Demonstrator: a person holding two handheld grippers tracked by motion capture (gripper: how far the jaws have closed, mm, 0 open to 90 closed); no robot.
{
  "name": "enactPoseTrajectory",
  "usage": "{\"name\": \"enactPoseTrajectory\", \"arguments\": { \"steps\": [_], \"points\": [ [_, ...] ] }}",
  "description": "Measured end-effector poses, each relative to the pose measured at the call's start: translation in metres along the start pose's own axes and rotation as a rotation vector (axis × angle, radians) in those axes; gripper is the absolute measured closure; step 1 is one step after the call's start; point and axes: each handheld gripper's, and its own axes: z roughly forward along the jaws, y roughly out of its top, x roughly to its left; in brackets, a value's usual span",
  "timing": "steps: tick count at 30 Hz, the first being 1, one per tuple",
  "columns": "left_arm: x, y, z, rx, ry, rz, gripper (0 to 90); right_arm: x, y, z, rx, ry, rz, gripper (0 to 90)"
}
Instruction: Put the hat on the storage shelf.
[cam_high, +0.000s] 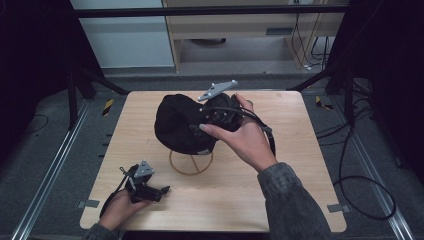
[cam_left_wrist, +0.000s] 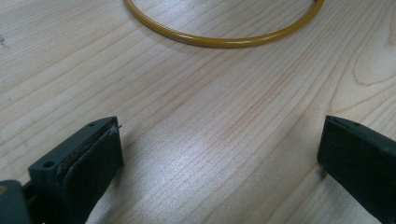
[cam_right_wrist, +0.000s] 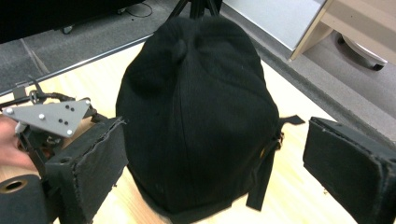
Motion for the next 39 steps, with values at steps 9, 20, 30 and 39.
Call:
{"name": "enactPoseTrajectory", "arguments": {
  "steps": [9, 20, 30, 39],
  "points": [
    [0.000, 0.000, 0.000, 0.000, -0.001, -0.001, 0.0, -0.003, -0.021, -0.013, 0.006, -0.012, 0.003, 6.5],
    [0.000, 0.000, 0.000, 0.000, -0.001, 0.000, 0.0, -0.012, -0.046, -0.026, 0.028, -0.038, 0.021, 5.9],
    [0.000, 0.000, 0.000, -0.001, -0.001, 0.000, 0.0, -0.027, -0.077, -0.041, 0.039, -0.044, 0.039, 5.8],
    [0.000, 0.000, 0.000, 0.002, -0.002, 0.002, 0.0, -0.045, -0.107, -0.059, 0.025, -0.068, 0.080, 5.8]
  ]
}}
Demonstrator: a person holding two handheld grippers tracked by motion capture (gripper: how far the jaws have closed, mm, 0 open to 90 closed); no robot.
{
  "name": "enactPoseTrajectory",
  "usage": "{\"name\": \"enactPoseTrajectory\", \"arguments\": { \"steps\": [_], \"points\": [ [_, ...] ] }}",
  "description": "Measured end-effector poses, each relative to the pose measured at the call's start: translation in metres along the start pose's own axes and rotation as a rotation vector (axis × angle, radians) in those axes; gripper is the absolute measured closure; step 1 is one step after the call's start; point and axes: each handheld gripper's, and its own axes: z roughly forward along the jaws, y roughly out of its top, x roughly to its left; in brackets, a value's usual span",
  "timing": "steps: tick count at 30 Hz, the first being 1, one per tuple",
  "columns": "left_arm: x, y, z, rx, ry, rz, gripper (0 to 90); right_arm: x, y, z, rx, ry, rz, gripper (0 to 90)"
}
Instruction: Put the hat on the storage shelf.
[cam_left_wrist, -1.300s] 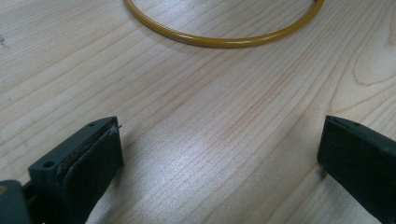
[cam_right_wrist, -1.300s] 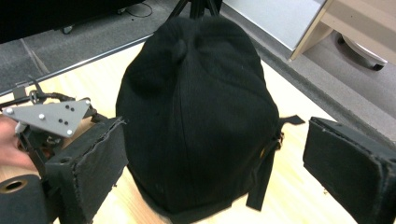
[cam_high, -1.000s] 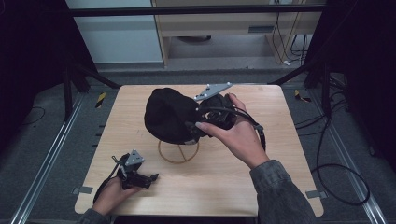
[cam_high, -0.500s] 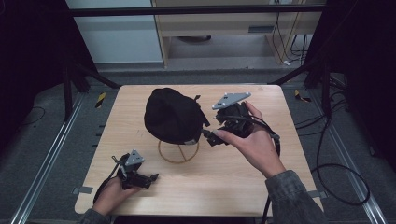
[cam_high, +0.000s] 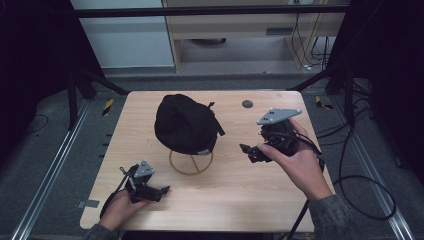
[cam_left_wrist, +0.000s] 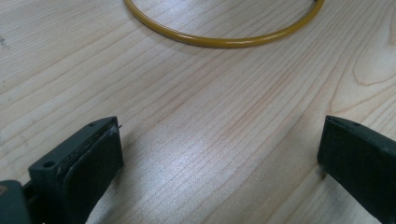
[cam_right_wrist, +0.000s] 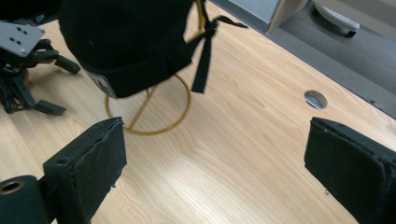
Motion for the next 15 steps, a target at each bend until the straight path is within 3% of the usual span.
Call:
{"name": "enactPoseTrajectory", "arguments": {
  "steps": [8, 15],
  "points": [
    [0.000, 0.000, 0.000, -0.001, 0.000, -0.001, 0.0, -0.017, -0.026, -0.011, -0.018, -0.034, 0.079, 6.4],
    [0.000, 0.000, 0.000, 0.000, 0.000, 0.000, 0.0, -0.025, -0.042, -0.014, -0.010, -0.064, 0.106, 7.1]
  ]
}}
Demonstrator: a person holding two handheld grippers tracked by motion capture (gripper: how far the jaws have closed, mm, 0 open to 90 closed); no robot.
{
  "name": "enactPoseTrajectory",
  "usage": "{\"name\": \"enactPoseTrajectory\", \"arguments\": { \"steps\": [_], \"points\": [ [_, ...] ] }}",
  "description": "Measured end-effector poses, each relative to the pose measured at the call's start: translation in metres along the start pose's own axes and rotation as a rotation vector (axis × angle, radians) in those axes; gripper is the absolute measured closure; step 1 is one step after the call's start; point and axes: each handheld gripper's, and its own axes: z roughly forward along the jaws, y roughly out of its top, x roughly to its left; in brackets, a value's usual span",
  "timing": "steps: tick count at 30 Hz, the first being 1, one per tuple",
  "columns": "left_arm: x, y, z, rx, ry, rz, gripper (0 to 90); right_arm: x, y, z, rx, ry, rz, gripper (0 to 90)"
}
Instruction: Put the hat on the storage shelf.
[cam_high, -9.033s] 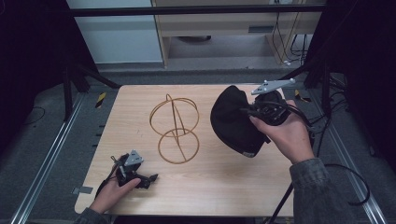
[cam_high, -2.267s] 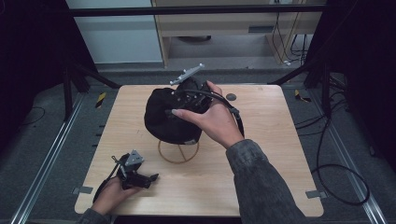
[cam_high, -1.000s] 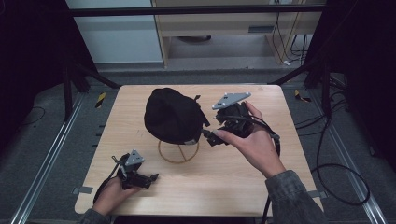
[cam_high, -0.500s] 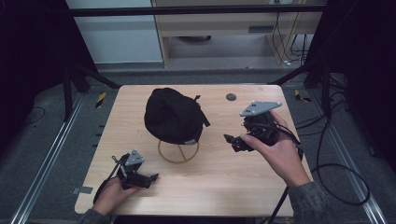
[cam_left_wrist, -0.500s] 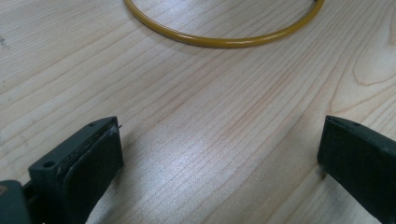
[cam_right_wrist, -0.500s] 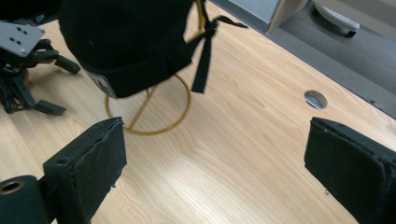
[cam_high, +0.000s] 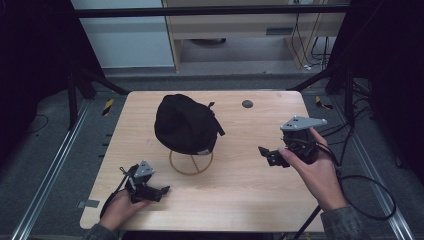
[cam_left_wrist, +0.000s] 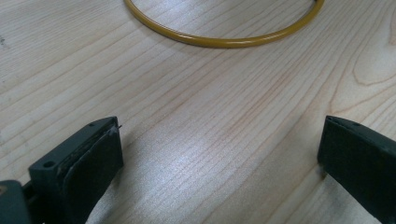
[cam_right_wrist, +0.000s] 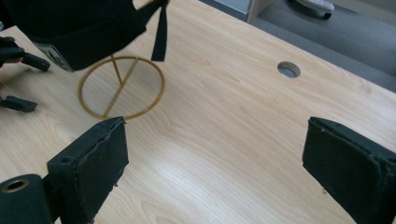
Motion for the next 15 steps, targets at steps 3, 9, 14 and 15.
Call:
{"name": "enactPoseTrajectory", "arguments": {
  "steps": [3, 9, 14, 15],
  "points": [
    [0.000, 0.000, 0.000, 0.000, 0.000, 0.000, 0.0, -0.003, -0.009, -0.002, 0.002, -0.022, 0.002, 11.6],
    [0.000, 0.000, 0.000, 0.000, 0.000, 0.000, 0.0, -0.004, -0.022, -0.001, 0.007, -0.038, -0.008, 11.7],
    [0.000, 0.000, 0.000, 0.000, 0.000, 0.000, 0.0, -0.004, -0.034, 0.005, 0.026, -0.041, -0.005, 11.7],
    [0.000, 0.000, 0.000, 0.000, -0.001, 0.000, 0.0, -0.004, -0.037, 0.007, 0.030, -0.040, 0.000, 11.7]
  ]
}}
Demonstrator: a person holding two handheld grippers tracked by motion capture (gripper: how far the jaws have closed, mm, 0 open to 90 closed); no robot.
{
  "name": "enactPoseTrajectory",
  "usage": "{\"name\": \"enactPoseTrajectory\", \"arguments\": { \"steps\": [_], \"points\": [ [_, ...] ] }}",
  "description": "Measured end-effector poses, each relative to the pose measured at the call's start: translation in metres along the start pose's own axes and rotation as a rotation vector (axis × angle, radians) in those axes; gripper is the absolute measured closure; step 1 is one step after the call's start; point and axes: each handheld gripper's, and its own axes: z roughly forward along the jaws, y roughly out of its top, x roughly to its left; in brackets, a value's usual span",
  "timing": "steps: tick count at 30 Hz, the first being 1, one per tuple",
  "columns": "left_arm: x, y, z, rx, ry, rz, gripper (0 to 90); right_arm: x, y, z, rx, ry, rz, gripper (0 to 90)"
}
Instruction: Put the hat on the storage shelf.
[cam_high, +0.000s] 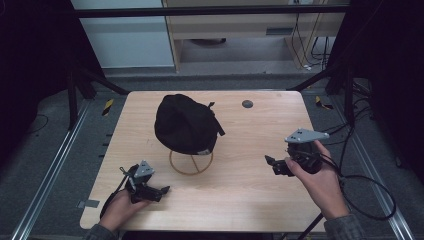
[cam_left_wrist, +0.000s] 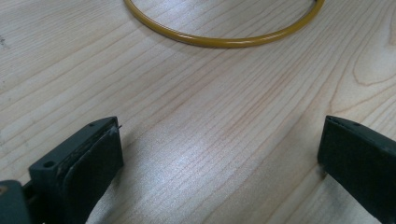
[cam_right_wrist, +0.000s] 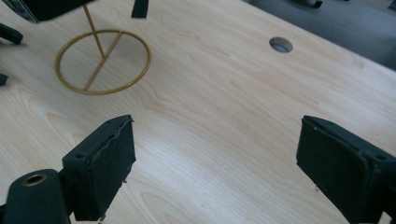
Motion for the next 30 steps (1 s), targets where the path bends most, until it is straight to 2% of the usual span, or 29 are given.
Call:
{"name": "enactPoseTrajectory", "arguments": {
  "steps": [13, 17, 22, 30],
  "points": [
    [0.000, 0.000, 0.000, 0.000, 0.001, -0.001, 0.0, 0.008, -0.033, 0.032, 0.061, 0.011, 0.004, 13.0],
    [0.000, 0.000, 0.000, 0.002, 0.001, 0.002, 0.0, 0.010, -0.048, 0.045, 0.059, 0.008, 0.061, 15.1],
    [0.000, 0.000, 0.000, 0.002, 0.001, 0.002, 0.0, 0.009, -0.058, 0.054, 0.069, 0.013, 0.094, 15.3],
    [0.000, 0.000, 0.000, 0.002, 0.001, 0.002, 0.0, 0.008, -0.073, 0.073, 0.115, 0.030, 0.124, 15.4]
  ]
}}
